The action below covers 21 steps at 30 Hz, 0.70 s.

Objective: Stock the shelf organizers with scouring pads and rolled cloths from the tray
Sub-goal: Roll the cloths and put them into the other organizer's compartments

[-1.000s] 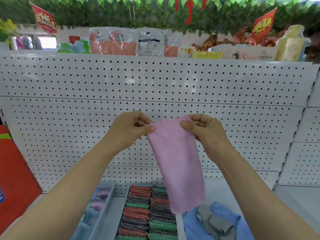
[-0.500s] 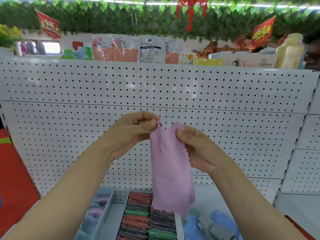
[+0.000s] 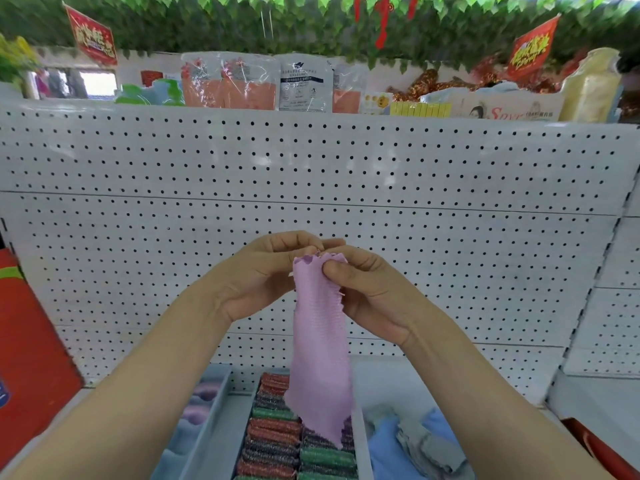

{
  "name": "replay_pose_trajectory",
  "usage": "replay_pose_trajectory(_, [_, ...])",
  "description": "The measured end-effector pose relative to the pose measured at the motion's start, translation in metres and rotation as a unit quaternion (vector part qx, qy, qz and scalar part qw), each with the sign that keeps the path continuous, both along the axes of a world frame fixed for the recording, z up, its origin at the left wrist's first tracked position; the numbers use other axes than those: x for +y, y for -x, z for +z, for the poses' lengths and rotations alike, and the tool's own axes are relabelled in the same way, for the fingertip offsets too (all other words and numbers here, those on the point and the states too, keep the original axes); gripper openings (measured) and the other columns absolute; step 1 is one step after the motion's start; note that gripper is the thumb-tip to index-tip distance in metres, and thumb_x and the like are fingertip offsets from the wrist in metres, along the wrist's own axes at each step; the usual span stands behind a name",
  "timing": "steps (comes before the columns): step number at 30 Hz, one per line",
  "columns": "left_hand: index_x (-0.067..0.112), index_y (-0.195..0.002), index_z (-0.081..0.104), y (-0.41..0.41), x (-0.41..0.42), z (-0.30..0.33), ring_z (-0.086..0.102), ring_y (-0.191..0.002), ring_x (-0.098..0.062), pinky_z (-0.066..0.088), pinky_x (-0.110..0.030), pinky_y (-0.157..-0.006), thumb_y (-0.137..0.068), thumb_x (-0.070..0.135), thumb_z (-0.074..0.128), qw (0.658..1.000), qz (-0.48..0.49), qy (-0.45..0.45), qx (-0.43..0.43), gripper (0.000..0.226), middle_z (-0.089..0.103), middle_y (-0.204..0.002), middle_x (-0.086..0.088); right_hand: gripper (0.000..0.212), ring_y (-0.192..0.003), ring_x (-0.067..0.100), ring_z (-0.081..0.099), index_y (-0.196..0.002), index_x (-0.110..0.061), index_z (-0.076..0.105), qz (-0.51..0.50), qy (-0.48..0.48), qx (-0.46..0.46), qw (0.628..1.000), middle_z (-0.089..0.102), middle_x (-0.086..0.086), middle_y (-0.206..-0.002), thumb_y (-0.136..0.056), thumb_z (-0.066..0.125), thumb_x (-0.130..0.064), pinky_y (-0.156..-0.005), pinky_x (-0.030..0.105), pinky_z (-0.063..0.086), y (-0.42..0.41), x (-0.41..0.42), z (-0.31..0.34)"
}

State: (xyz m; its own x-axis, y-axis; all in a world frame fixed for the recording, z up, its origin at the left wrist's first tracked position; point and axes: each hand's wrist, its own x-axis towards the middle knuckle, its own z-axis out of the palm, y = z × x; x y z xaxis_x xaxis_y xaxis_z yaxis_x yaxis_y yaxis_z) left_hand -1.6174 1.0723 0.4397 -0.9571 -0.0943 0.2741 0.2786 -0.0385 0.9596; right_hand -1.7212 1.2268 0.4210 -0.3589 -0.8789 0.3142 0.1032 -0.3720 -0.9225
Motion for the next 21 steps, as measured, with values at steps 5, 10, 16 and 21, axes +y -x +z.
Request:
replay_pose_trajectory(5, [0.012,-0.123,0.063,-0.007,-0.001,0.007,0.067,-0.108,-0.021,0.057,-0.033,-0.086,-0.061,0.056,0.085,0.995,0.062,0.077,-0.031,0.08,0.069,-0.121,-0.007,0.018,-0.085,0.02,0.066,-0.09,-0.012,0.079,-0.068,0.006,-0.01,0.998,0.074,0.007,-0.094,-0.073,0.074,-0.014,-0.084,0.037,0.05,0.006,-0.005,-0.001])
replay_pose_trajectory(10, [0.01,-0.099,0.069,-0.002,0.008,0.016,0.07,-0.08,-0.011,0.056,-0.02,-0.069,-0.073,0.013,0.083,0.957,0.173,0.231,-0.041,0.03,0.075,-0.086,0.0,0.024,-0.074,0.019,0.069,-0.092,-0.012,0.077,-0.11,0.006,-0.002,0.994,0.074,0.01,-0.085,-0.068,0.077,-0.013,-0.066,0.027,0.055,0.007,-0.006,0.0])
replay_pose_trajectory(16, [0.008,-0.103,0.07,0.005,0.012,0.018,0.074,-0.085,-0.015,0.058,-0.023,-0.073,-0.075,0.011,0.082,0.958,0.18,0.206,-0.084,0.031,0.077,-0.094,-0.005,0.037,-0.075,0.023,0.061,-0.094,-0.013,0.062,-0.142,-0.007,-0.061,0.988,0.067,0.015,-0.092,-0.064,0.082,-0.021,-0.066,0.031,0.052,0.012,-0.008,-0.012])
replay_pose_trajectory(21, [0.006,-0.093,0.066,0.008,0.011,0.022,0.071,-0.085,-0.018,0.06,-0.029,-0.077,-0.082,0.006,0.075,0.972,0.189,0.127,-0.059,0.014,0.073,-0.092,-0.008,0.052,-0.058,0.014,0.051,-0.102,-0.01,0.054,-0.147,-0.034,-0.012,0.989,0.06,0.005,-0.076,-0.07,0.085,-0.036,-0.05,0.022,0.041,0.006,-0.005,-0.025])
